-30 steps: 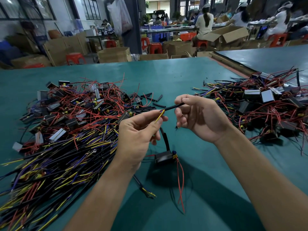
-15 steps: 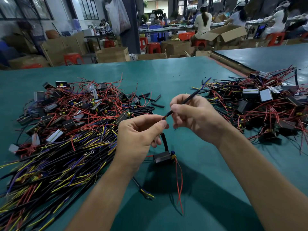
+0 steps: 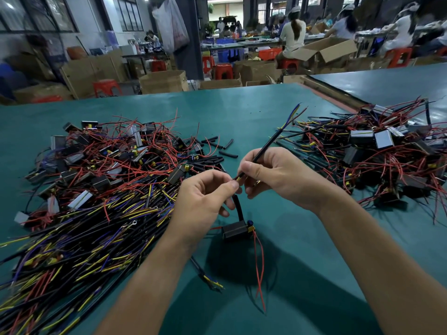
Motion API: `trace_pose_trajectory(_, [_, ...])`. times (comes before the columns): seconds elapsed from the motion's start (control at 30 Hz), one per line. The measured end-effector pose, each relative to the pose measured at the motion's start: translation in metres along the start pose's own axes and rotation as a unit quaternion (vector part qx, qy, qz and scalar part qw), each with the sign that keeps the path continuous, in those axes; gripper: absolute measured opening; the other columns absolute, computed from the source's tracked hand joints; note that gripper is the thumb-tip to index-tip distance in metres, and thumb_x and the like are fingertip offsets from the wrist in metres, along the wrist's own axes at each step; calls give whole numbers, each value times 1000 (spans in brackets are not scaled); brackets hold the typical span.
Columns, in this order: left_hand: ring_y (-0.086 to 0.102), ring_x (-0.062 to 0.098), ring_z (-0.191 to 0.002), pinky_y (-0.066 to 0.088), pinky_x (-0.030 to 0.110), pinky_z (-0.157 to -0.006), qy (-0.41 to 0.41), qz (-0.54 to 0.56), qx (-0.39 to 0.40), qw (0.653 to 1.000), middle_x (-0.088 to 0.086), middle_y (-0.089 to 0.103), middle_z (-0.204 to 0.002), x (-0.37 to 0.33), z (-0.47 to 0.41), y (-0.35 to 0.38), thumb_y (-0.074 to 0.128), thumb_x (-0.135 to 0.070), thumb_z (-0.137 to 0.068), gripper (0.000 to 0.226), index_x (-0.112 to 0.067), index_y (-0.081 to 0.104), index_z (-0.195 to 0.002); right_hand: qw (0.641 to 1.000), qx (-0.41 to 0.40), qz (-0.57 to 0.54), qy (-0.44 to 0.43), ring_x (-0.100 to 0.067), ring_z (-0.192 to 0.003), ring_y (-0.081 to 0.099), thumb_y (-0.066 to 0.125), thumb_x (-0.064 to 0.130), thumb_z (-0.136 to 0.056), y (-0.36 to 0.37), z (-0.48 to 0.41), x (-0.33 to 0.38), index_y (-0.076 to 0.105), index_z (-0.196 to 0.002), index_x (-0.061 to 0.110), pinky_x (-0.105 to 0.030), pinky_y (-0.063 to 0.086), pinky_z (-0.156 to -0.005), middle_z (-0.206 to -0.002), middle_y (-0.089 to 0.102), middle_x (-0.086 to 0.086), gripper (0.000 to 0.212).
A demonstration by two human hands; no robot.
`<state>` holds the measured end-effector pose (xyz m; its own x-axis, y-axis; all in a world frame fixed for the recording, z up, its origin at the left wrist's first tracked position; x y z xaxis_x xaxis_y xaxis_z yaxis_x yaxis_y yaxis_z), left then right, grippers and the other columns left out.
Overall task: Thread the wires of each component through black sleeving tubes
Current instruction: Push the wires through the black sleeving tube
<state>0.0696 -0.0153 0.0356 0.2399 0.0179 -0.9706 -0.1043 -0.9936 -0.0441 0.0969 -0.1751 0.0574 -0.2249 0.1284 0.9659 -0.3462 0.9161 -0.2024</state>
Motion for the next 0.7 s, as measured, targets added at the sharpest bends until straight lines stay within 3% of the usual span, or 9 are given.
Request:
trace_pose_trajectory(0.27, [53, 13, -53, 44, 22, -46, -21, 30, 2, 999, -1, 62, -60, 3, -1, 0, 63, -3, -88, 15, -9, 66, -75, 1000, -9, 8, 5, -17, -58, 61, 48, 11, -100, 1, 1, 2, 57, -81, 7, -33, 56, -63, -71, 66, -8, 21])
trace_pose_trajectory(0.37, [54, 12, -51, 45, 22, -48, -9, 5, -2, 1000, -1, 61, -56, 5, -2, -1, 75, -7, -78, 9, -10, 68, -73, 1000, -14, 21, -5, -17, -58, 61, 51, 10, -99, 2, 1, 3, 57, -82, 5, -31, 56, -62, -68, 66, -4, 19])
trace_pose_trajectory(0.43, [55, 10, -49, 44, 21, -47, 8, -13, -12, 1000, -3, 62, -55, 4, -1, -2, 78, -10, -69, 10, -11, 68, -72, 999, -29, 21, -18, -15, -56, 60, 53, 9, -98, 2, 1, 3, 57, -81, 6, -27, 56, -59, -75, 67, -10, 18])
trace_pose_trajectory(0.7, [53, 10, -47, 44, 21, -45, 32, -15, -34, 999, -2, 66, -62, 3, -1, -3, 77, -3, -77, 10, -11, 71, -78, 997, -44, 46, -37, -22, -59, 60, 57, 10, -96, 0, 1, 1, 59, -82, 6, -33, 55, -62, -81, 67, -28, 15])
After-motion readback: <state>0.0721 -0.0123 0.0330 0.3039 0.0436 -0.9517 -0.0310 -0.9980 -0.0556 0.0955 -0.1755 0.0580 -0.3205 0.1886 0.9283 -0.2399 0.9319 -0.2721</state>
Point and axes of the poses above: each hand's wrist, its own z-axis away from the middle knuckle, its own y-axis out of the palm, x = y × z, the point moved 2 cm from there along -z, towards the middle knuckle
